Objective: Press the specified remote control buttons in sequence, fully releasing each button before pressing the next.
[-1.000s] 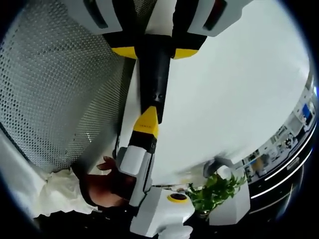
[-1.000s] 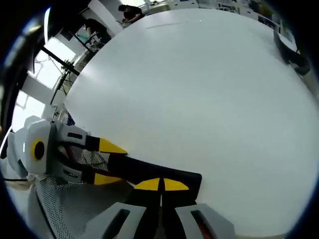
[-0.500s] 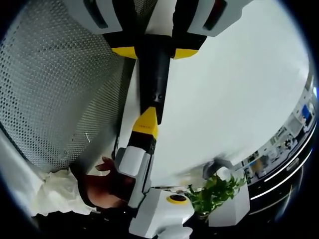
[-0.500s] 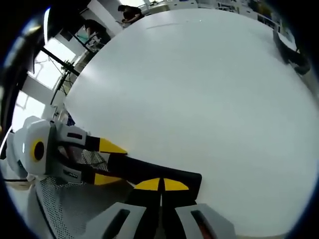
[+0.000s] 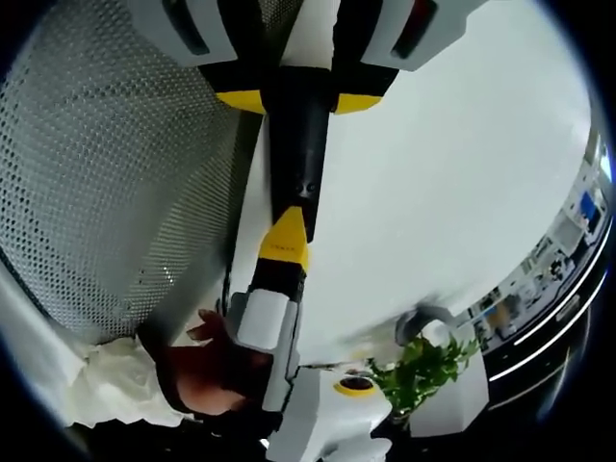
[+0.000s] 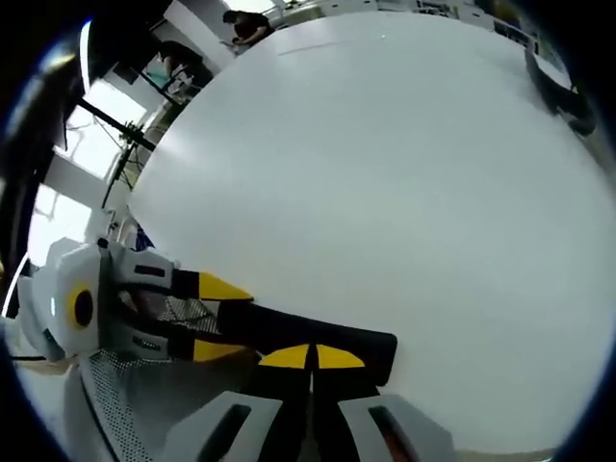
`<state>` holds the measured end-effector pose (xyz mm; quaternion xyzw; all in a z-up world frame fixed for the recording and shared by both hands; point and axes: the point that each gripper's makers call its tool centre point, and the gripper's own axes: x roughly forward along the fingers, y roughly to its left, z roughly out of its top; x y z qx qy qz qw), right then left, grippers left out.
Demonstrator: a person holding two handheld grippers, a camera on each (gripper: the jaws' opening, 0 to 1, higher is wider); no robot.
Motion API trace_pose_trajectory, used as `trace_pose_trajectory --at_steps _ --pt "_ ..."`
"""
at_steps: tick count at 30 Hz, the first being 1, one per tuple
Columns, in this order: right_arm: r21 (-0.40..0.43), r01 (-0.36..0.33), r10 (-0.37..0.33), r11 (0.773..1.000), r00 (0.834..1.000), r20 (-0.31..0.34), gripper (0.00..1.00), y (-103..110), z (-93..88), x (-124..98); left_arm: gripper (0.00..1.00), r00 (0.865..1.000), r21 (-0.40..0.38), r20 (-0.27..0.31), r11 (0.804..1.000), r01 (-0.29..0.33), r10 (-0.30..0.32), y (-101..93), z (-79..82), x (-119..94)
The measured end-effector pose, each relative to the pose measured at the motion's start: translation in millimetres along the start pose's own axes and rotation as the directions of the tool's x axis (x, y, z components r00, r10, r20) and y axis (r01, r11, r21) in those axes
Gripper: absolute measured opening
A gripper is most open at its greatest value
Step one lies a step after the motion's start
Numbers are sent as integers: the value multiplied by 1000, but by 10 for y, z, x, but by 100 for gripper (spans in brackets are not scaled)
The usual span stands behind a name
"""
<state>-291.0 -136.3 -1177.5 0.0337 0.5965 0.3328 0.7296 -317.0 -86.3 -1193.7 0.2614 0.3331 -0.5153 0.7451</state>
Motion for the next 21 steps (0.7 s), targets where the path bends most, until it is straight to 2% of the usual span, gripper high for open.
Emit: trace_pose_trajectory --at_steps 3,6,12,18,21 --pt "11 -11 11 1000 1000 17 0 -2 25 1 24 999 -17 -16 999 35 -35 -63 -14 13" --pt "1 -14 14 1000 1000 24 0 17 40 28 24 999 0 -5 999 36 -36 -73 11 27" --pt "-47 -19 18 999 1000 -4 0 83 -3 83 24 999 -2 -1 999 46 -46 -93 22 32" --pt "-70 3 -5 998 999 -33 0 44 -50 121 24 999 5 5 999 41 -41 -92 30 37" --pt "-157 31 -35 987 999 -25 0 55 -47 123 24 999 5 5 999 40 -40 -87 29 41"
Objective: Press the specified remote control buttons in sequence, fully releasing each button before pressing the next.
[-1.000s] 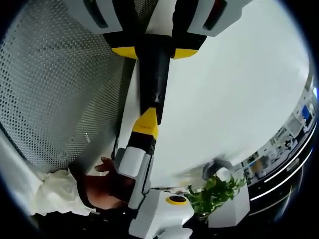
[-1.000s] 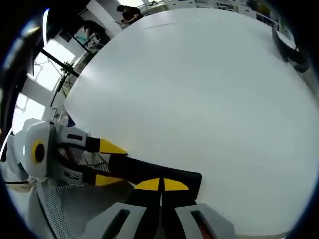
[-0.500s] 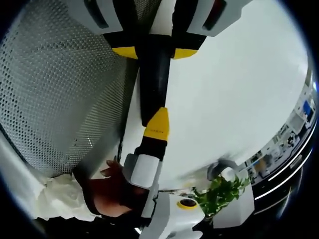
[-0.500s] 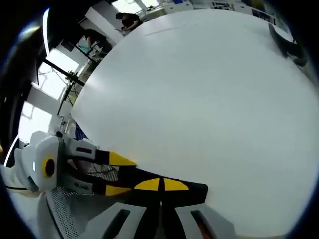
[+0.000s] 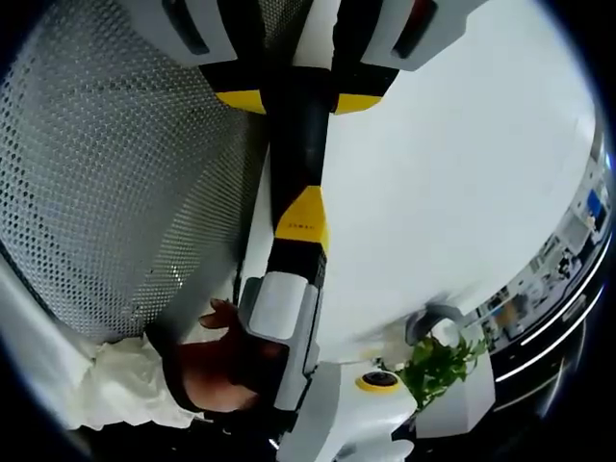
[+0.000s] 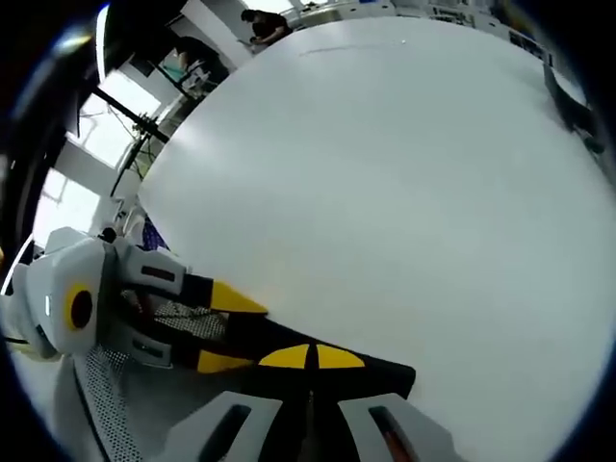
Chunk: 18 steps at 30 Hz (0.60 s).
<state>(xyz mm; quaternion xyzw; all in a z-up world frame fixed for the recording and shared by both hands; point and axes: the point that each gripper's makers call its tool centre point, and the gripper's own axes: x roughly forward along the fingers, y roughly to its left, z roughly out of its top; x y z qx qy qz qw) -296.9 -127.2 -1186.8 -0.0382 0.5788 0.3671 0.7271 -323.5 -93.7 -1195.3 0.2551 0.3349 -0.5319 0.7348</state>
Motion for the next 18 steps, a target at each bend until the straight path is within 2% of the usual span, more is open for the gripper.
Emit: trace_pose_trajectory --at_steps 13,18 --pt "-148 62 -62 987 998 4 0 5 3 31 24 1000 19 6 1000 -5 5 10 4 10" --pt "-144 61 -60 988 998 9 0 -6 7 29 24 1000 14 0 1000 -7 7 9 8 10"
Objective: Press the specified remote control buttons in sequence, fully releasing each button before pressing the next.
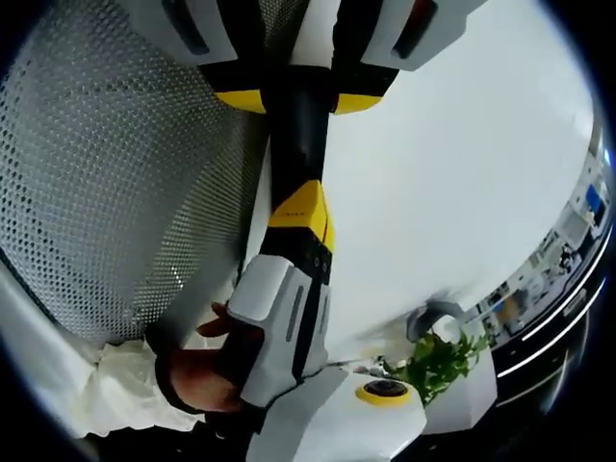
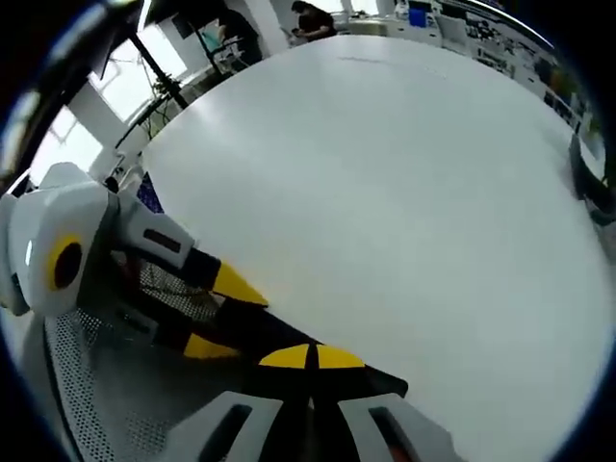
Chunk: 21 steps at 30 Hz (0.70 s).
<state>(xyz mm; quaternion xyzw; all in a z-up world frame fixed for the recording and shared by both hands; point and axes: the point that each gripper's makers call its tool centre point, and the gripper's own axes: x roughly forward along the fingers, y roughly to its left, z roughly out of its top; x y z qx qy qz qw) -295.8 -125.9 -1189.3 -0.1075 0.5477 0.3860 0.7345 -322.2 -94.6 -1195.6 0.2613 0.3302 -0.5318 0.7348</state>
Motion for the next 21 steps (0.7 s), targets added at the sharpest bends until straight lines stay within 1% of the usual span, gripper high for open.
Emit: trace_pose_trajectory --at_steps 5,6,10,14,16,21 --pt "47 -15 14 999 1000 20 0 -16 5 -7 23 1000 -13 -1 1000 6 -6 2 0 -2" --pt "75 -24 22 997 999 24 0 -19 8 -9 23 1000 -4 -4 1000 9 -9 0 -1 -2" --pt "86 -29 28 996 999 17 0 -3 9 -8 23 1000 -3 -10 1000 18 -18 -1 -4 -8" --pt "114 -39 37 993 999 14 0 -4 8 -14 23 1000 24 -23 1000 15 -15 10 -11 -7" --pt "117 -39 37 992 999 13 0 -8 8 -19 23 1000 37 -21 999 10 -9 17 -2 -11" --pt "118 -25 23 993 1000 21 0 -30 25 -34 23 1000 39 -14 999 1 0 42 25 -12"
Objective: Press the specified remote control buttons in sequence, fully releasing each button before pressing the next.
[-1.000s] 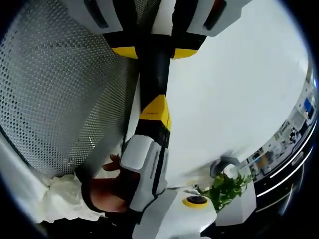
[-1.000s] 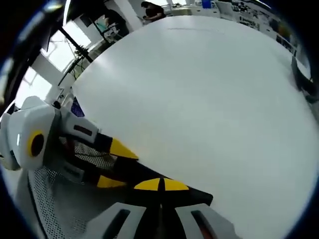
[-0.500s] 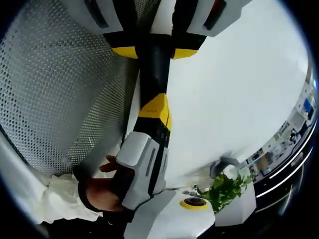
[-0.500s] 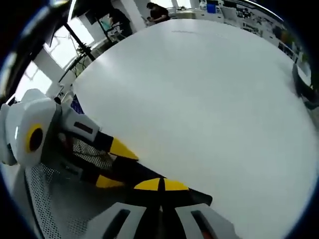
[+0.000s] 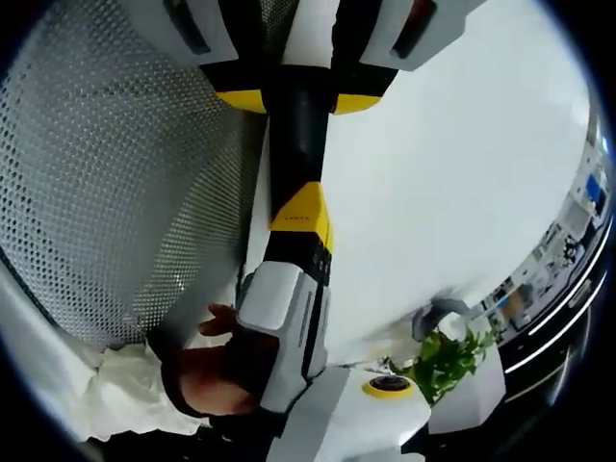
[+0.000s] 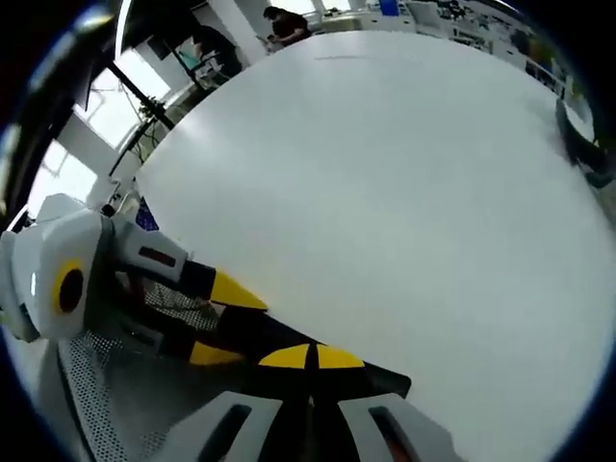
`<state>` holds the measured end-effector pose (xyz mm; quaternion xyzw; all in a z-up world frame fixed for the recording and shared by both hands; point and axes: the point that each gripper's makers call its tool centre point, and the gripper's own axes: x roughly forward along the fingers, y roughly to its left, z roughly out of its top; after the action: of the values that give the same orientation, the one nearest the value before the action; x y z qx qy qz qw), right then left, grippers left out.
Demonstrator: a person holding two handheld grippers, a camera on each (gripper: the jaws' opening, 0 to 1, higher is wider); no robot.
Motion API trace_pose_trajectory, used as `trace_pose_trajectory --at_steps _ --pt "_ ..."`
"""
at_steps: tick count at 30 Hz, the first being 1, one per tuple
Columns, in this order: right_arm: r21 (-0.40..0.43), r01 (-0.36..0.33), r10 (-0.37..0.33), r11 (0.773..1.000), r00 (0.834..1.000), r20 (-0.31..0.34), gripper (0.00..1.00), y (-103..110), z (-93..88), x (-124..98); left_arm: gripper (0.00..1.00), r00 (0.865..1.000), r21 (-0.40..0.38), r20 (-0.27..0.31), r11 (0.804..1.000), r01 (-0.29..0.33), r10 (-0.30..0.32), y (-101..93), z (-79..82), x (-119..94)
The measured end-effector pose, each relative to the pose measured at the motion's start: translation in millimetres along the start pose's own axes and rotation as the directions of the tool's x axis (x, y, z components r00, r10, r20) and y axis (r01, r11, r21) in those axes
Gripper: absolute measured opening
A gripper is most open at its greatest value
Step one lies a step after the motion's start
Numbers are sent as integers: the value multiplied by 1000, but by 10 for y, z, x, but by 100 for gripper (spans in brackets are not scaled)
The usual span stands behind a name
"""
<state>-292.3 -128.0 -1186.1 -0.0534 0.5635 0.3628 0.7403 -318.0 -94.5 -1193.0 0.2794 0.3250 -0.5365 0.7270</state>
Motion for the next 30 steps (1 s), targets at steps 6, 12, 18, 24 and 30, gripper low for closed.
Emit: trace_pose_trajectory --at_steps 6,12,18,24,30 --pt "57 -16 15 998 1000 16 0 -36 23 -42 23 1000 -8 15 1000 -17 17 50 38 11" --pt "100 -32 30 994 999 27 0 -46 45 -63 23 998 -45 29 998 -51 52 184 27 -10" --pt "100 -19 17 995 1000 18 0 -47 21 -61 23 997 -14 22 998 -69 69 194 19 -6" --pt "111 -16 15 994 1000 11 0 -68 10 -61 23 998 -16 17 998 -67 67 195 5 4" --pt "98 -2 -2 995 999 41 0 -94 64 -53 23 998 -51 33 997 -54 55 198 -3 7"
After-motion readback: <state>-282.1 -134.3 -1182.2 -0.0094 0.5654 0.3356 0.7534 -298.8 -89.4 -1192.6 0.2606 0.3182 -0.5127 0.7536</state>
